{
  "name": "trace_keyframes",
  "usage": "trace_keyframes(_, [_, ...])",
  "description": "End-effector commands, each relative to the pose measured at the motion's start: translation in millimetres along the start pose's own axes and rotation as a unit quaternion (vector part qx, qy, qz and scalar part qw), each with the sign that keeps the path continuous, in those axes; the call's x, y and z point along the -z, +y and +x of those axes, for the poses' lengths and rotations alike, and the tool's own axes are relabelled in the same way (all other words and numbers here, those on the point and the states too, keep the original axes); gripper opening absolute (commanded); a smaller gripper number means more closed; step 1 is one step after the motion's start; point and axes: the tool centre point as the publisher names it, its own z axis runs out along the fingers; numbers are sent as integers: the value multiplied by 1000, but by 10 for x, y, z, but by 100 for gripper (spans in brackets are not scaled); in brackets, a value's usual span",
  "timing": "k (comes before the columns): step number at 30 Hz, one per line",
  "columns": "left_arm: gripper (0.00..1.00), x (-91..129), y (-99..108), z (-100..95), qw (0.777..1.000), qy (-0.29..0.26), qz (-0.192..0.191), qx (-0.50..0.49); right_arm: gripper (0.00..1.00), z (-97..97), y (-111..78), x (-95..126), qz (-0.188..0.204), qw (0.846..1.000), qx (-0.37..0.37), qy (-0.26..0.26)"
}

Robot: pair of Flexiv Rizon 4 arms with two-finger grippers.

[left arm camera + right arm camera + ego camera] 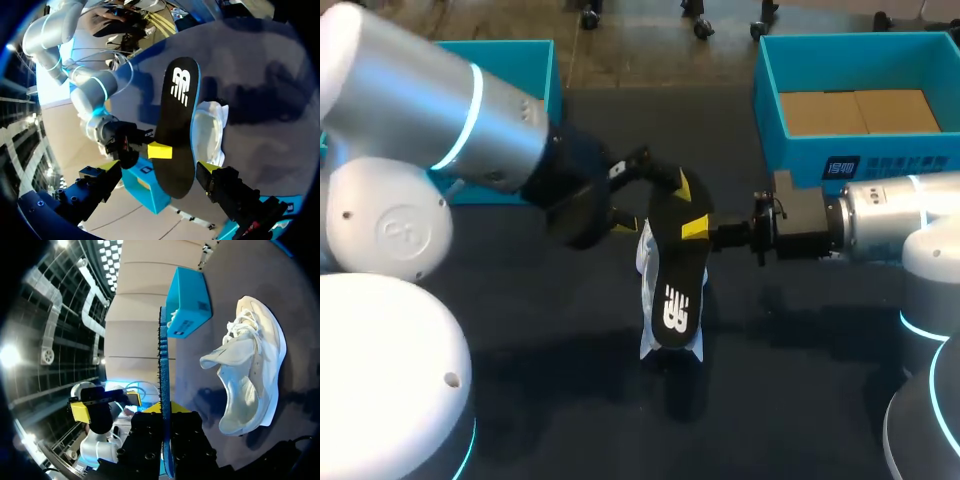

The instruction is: Take the shoe out of the shoebox, open the shoe tongue, remove and reinsert the insole, then place the shoe into the shoebox

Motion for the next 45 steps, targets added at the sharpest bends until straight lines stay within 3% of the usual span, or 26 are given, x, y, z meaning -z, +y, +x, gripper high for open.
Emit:
trace_keyframes(1, [100,-38,17,-44,994,107,-1,0,0,28,43,15,9,1000,-3,-8])
trace_keyframes(9, [100,9,-24,-112,993,114,12,3,0,22,76,-13,17,1000,0,-13])
trace_keyframes(14, [100,-4,-40,-212,984,172,38,23,0,22,87,-36,18,1000,1,-12])
trace_keyframes(22, [100,-48,-5,-265,961,271,42,38,0,-9,50,-58,22,1000,-4,-14])
trace_keyframes(37, [100,-96,172,-186,925,371,64,40,0,-11,86,-120,34,999,-4,-17])
trace_keyframes(45, [100,-93,139,-76,917,392,70,30,0,28,85,-80,37,999,-5,-24])
